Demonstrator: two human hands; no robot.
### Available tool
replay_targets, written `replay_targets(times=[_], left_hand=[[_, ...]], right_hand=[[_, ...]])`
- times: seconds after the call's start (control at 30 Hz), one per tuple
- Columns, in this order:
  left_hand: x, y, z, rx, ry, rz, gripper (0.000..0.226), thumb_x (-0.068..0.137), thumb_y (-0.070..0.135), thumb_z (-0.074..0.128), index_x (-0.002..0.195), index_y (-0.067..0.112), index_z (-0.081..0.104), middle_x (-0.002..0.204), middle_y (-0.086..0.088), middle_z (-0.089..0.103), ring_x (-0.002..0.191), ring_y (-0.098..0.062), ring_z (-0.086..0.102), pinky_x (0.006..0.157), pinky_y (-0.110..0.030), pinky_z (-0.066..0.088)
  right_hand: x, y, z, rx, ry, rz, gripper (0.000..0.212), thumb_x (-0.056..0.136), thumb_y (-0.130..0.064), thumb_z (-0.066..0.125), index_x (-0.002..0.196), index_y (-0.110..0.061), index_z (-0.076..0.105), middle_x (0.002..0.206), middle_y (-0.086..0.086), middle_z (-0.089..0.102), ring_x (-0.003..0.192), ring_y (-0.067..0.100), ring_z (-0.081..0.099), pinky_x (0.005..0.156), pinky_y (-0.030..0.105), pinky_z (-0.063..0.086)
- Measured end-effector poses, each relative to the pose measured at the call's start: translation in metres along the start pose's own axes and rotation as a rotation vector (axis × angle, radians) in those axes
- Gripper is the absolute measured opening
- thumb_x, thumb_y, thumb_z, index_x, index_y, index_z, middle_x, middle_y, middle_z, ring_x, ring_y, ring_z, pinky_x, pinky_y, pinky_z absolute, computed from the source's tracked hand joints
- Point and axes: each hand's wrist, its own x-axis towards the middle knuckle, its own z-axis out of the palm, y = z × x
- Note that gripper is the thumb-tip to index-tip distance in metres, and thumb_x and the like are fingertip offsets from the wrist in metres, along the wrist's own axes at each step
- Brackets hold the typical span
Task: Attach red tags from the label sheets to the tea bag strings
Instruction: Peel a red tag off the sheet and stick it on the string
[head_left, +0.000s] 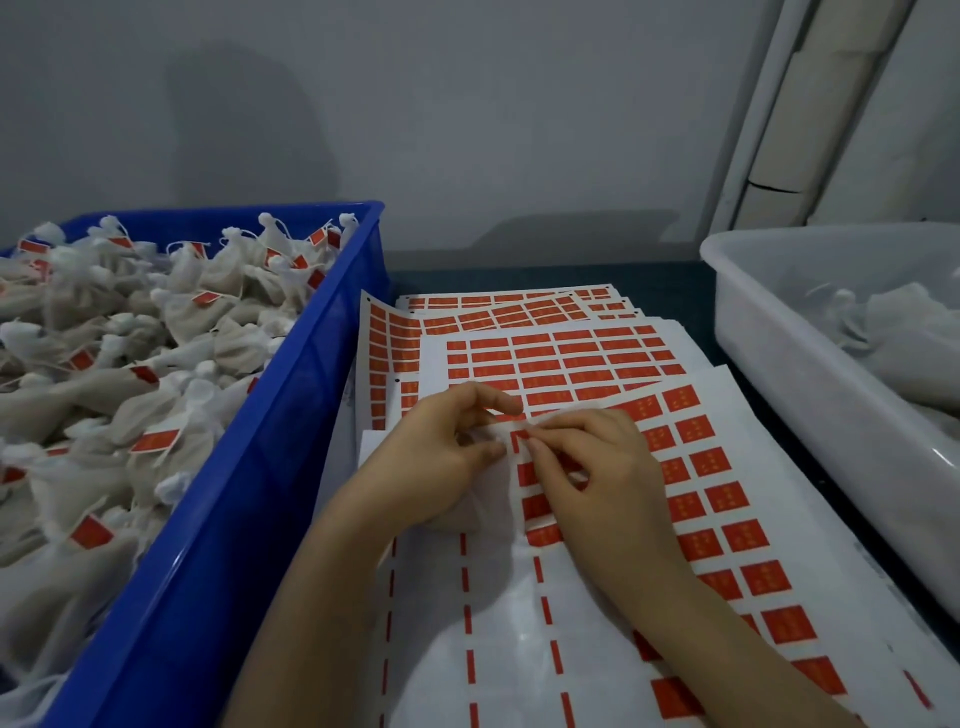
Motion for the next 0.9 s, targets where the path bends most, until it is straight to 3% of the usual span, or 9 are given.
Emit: replay_targets(times=[0.1, 0.2, 0.3, 0.37, 0.53, 0.6, 0.67, 0.8, 0.9], left_hand=[[0.002, 0.000, 0.001, -0.038, 0.025, -0.028, 0.026, 0.090, 0.018, 0.061, 0.093, 0.043, 0.057, 0.093, 0.035, 0.051, 0.085, 0.007, 0.052, 0.050, 0.000, 0.044], [0.004, 0.001, 0.000, -0.115, 0.107, -0.101, 0.020, 0.094, 0.024, 0.054, 0.098, 0.043, 0.058, 0.090, 0.034, 0.056, 0.079, 0.005, 0.055, 0.043, -0.003, 0.040], [0.007, 0.002, -0.003, -0.249, 0.161, -0.159, 0.026, 0.099, 0.016, 0.043, 0.098, 0.030, 0.065, 0.092, 0.023, 0.064, 0.076, -0.002, 0.064, 0.047, -0.004, 0.043], [0.006, 0.004, -0.007, -0.338, 0.166, -0.191, 0.031, 0.098, 0.007, 0.043, 0.094, 0.023, 0.069, 0.088, 0.016, 0.070, 0.072, -0.004, 0.068, 0.048, -0.006, 0.046], [0.001, 0.009, -0.011, -0.400, 0.196, -0.094, 0.018, 0.085, 0.017, 0.061, 0.101, 0.025, 0.067, 0.092, 0.015, 0.073, 0.085, -0.003, 0.070, 0.073, -0.017, 0.056], [-0.001, 0.012, -0.008, -0.381, 0.210, -0.024, 0.036, 0.074, 0.031, 0.064, 0.110, 0.032, 0.061, 0.107, 0.019, 0.068, 0.097, -0.005, 0.067, 0.080, -0.018, 0.055], [-0.001, 0.016, -0.003, -0.389, 0.206, 0.039, 0.046, 0.071, 0.033, 0.066, 0.115, 0.040, 0.054, 0.117, 0.023, 0.059, 0.100, -0.006, 0.066, 0.074, -0.017, 0.055], [-0.004, 0.025, 0.013, -0.516, 0.103, 0.156, 0.047, 0.089, 0.004, 0.055, 0.123, 0.036, 0.049, 0.124, 0.012, 0.057, 0.085, -0.018, 0.072, 0.063, -0.018, 0.054], [-0.004, 0.025, 0.020, -0.556, 0.086, 0.166, 0.050, 0.089, -0.003, 0.053, 0.116, 0.038, 0.052, 0.119, 0.008, 0.059, 0.083, -0.023, 0.070, 0.061, -0.021, 0.054]], right_hand=[[0.002, 0.000, -0.001, 0.009, 0.025, 0.047, 0.029, 0.083, -0.037, 0.049, 0.092, -0.017, 0.068, 0.094, -0.009, 0.062, 0.087, 0.004, 0.051, 0.083, 0.008, 0.035], [0.008, 0.001, -0.009, 0.116, 0.122, 0.247, 0.020, 0.079, -0.051, 0.041, 0.083, -0.036, 0.054, 0.088, -0.029, 0.051, 0.080, -0.003, 0.054, 0.068, -0.001, 0.038], [0.015, 0.004, -0.025, 0.309, 0.336, 0.426, 0.025, 0.079, -0.056, 0.037, 0.085, -0.037, 0.052, 0.076, -0.021, 0.058, 0.069, -0.003, 0.060, 0.052, 0.001, 0.044], [0.016, 0.005, -0.034, 0.368, 0.432, 0.404, 0.030, 0.082, -0.056, 0.035, 0.088, -0.033, 0.053, 0.070, -0.014, 0.061, 0.064, -0.003, 0.060, 0.053, -0.002, 0.039], [0.009, 0.000, -0.027, 0.403, 0.250, 0.348, 0.016, 0.084, -0.044, 0.048, 0.088, -0.032, 0.058, 0.075, -0.019, 0.066, 0.074, -0.005, 0.063, 0.058, -0.002, 0.040], [0.007, -0.002, -0.023, 0.393, 0.192, 0.338, 0.005, 0.084, -0.036, 0.054, 0.086, -0.037, 0.058, 0.079, -0.025, 0.065, 0.080, -0.009, 0.061, 0.060, -0.001, 0.042], [0.006, -0.001, -0.023, 0.378, 0.163, 0.316, 0.009, 0.085, -0.031, 0.057, 0.083, -0.040, 0.057, 0.080, -0.032, 0.062, 0.086, -0.013, 0.058, 0.061, -0.002, 0.042], [0.005, 0.002, -0.027, 0.385, 0.157, 0.352, 0.016, 0.088, -0.027, 0.056, 0.078, -0.040, 0.060, 0.082, -0.038, 0.060, 0.087, -0.008, 0.058, 0.060, 0.001, 0.042], [0.014, 0.000, -0.029, 0.437, -0.053, 0.477, 0.015, 0.092, -0.033, 0.048, 0.082, -0.042, 0.055, 0.095, -0.031, 0.056, 0.092, 0.002, 0.056, 0.077, 0.007, 0.040]])
